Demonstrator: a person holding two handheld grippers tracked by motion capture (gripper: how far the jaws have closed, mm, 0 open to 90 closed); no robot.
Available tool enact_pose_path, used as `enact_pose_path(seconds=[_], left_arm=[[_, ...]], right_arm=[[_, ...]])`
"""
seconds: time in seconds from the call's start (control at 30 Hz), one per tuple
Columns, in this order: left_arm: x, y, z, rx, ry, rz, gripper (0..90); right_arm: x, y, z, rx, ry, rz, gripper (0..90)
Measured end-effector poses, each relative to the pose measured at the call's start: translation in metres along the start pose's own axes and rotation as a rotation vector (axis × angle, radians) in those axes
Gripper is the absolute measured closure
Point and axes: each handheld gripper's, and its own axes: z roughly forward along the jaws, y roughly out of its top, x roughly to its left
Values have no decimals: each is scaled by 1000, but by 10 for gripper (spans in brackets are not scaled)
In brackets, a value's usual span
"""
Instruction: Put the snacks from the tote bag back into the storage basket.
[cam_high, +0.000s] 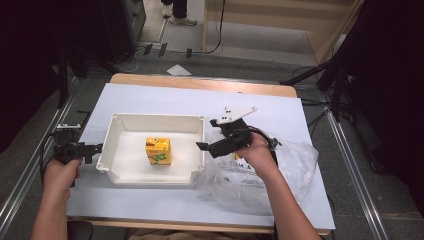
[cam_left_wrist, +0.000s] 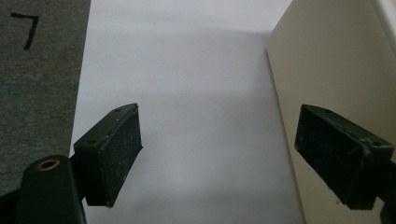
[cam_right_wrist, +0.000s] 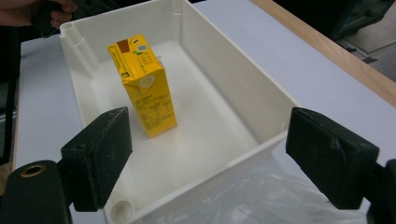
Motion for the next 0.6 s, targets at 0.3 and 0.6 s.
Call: enact_pose_path(seconds=[0.3, 0.6], left_arm=[[0, 0, 0, -2, -1, -1, 152], [1, 0, 1, -1, 2, 3, 152]], right_arm=[[-11, -20, -17, 2, -49, 21, 158], [-22, -43, -30, -4, -77, 58, 160]])
